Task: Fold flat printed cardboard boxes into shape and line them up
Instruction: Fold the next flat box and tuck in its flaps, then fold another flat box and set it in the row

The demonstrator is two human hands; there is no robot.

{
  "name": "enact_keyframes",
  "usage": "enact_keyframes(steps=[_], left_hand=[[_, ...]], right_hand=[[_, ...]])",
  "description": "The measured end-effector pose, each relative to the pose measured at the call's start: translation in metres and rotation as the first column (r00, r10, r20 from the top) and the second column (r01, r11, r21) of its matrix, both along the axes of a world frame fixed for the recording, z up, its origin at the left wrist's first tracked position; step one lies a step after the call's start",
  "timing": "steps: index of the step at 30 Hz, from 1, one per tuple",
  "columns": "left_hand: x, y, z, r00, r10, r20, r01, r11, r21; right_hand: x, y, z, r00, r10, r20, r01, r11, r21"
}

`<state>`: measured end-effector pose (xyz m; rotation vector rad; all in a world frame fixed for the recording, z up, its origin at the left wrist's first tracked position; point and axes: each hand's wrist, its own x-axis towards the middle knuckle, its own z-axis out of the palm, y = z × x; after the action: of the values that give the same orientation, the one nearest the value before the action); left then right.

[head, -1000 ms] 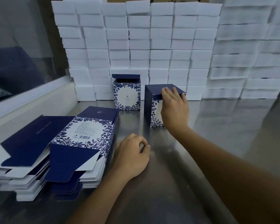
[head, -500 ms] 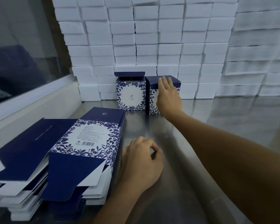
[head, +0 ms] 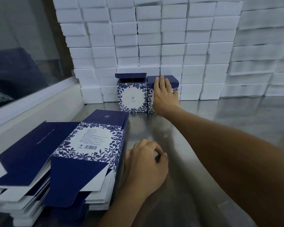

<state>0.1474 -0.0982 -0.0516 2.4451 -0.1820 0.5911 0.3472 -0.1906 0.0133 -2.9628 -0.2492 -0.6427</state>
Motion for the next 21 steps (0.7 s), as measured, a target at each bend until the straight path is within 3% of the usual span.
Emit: enact_keyframes(steps=[14, 21], left_hand=[[0.004, 0.0, -0.004, 1.0, 0.0, 0.002, 0.0, 1.0, 0.003], [0.002, 0.002, -0.001, 0.998, 0.003, -0.059, -0.002, 1.0, 0.022]], right_hand=[[-0.02, 0.008, -0.012, 0.995, 0.038, -0.093, -0.046, 0.996, -0.083], [-0.061, -0.002, -0.009, 0.977, 0.188, -0.096, -0.193, 0.98, -0.043]])
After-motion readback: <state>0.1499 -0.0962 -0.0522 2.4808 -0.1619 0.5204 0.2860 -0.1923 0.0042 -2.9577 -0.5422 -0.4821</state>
